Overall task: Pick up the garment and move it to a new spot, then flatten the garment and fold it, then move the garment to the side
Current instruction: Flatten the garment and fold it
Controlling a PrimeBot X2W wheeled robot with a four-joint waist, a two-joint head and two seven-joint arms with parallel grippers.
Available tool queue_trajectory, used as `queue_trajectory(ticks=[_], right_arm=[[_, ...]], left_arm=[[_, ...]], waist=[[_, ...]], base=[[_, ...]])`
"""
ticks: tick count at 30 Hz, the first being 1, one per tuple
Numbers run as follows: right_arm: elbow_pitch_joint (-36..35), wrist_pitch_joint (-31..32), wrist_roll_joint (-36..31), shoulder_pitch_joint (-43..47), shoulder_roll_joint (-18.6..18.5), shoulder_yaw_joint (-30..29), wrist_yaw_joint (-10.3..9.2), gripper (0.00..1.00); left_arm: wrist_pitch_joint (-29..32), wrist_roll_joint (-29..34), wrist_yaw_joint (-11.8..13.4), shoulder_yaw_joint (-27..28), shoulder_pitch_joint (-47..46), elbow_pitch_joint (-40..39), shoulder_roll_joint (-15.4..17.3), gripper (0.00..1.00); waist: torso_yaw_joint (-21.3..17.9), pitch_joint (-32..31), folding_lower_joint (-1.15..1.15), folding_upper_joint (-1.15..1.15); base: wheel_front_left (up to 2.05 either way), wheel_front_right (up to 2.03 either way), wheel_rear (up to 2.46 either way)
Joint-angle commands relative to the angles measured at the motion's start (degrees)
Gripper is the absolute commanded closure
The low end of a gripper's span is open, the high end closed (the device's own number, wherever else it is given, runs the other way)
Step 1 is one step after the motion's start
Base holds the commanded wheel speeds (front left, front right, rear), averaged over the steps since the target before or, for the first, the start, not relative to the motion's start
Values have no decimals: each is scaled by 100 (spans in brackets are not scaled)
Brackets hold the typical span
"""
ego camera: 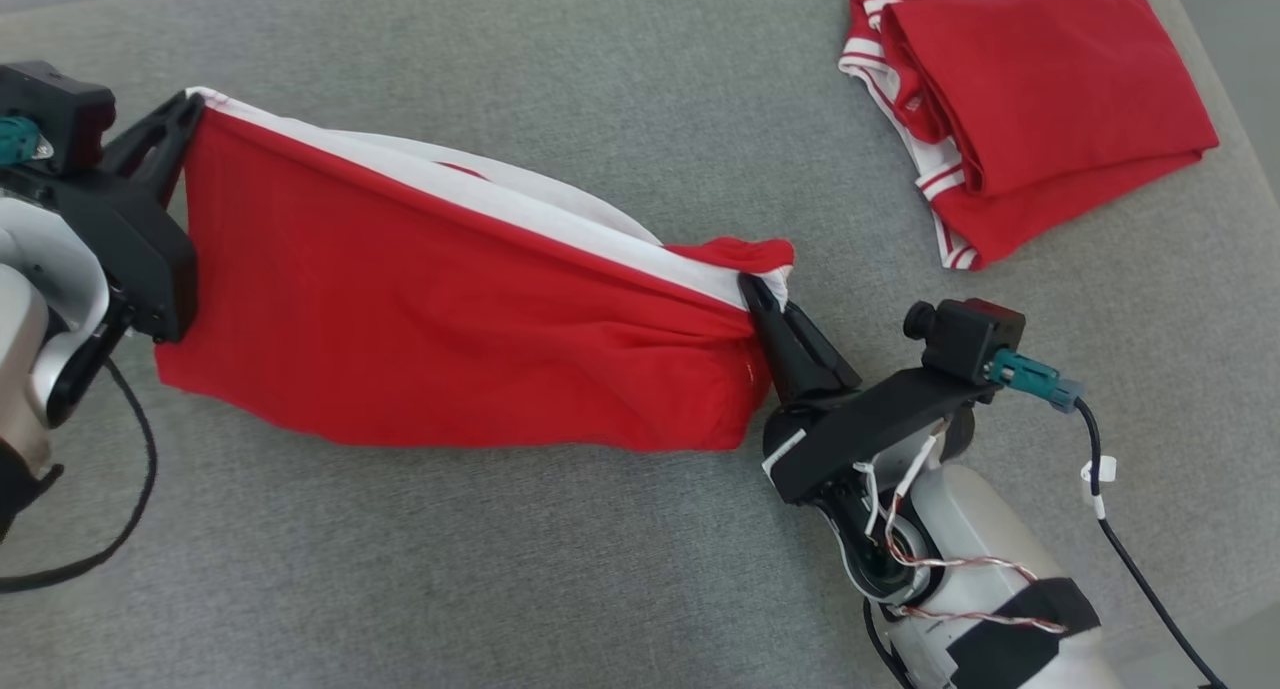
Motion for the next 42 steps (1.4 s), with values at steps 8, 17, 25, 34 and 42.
queue_trajectory(ticks=[8, 17, 25, 34, 42], right_arm=[[540, -349, 299, -428, -5, 381, -17, 100], [907, -611, 259, -541, -3, 433, -17, 0], [871, -930, -118, -222, -10, -7, -17, 0], [-16, -1194, -1304, 795, -163, -1115, -17, 0], [-1177, -1203, -2164, 2097, -6, -2226, -17, 0]], left_arm=[[-422, -473, 17, -663, -431, 589, -66, 100], [-1022, -931, 16, -1155, -399, 978, -260, 0], [-1366, -1328, 15, -1124, -129, 1017, -289, 0], [-1416, -1102, 115, -194, 573, 687, -495, 0], [-1418, -743, 169, 558, 1426, 386, -905, 0]], waist=[[-137, 150, -1, -1], [17, -161, -1, -1], [152, -538, -1, -1], [448, -815, -1, -1], [612, -839, -1, -1]], base=[[0, 0, 0], [0, 0, 0], [0, 0, 0], [0, 0, 0], [0, 0, 0]])
